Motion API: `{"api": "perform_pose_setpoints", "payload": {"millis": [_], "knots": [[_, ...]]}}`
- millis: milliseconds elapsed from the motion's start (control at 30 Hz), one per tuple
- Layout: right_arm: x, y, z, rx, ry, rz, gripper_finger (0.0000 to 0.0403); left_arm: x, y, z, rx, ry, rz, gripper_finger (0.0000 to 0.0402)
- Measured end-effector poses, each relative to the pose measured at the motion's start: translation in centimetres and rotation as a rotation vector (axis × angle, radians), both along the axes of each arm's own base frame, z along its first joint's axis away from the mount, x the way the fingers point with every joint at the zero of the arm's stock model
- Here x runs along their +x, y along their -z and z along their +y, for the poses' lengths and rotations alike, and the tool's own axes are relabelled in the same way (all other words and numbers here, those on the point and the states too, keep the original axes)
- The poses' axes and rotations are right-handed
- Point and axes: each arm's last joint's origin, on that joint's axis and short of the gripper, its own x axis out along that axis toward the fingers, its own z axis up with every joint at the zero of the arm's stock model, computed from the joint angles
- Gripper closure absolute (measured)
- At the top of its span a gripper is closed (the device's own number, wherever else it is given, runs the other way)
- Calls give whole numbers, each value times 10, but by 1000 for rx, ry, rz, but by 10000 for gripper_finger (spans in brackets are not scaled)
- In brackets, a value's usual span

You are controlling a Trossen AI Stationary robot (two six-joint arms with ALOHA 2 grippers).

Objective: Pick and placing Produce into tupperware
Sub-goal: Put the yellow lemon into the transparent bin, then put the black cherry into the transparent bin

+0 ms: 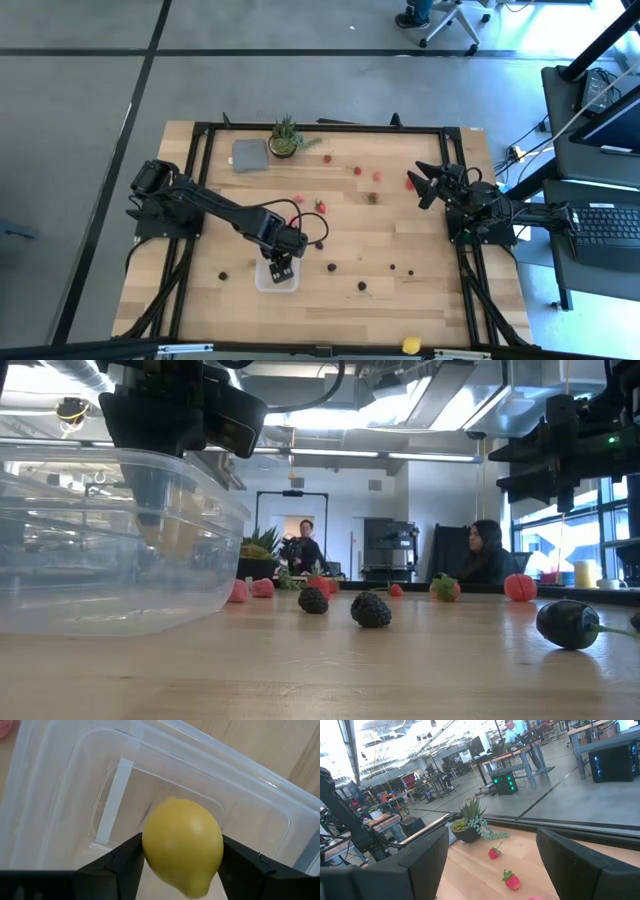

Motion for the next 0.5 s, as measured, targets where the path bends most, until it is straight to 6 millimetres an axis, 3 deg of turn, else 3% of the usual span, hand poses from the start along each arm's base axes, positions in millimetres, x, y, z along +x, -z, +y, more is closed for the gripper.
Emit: {"api": "perform_pose_setpoints", "payload": {"millis": [500], "knots": [[0, 0, 0, 0, 0, 0, 100, 0, 0, 0, -1, 0, 1, 152]]}}
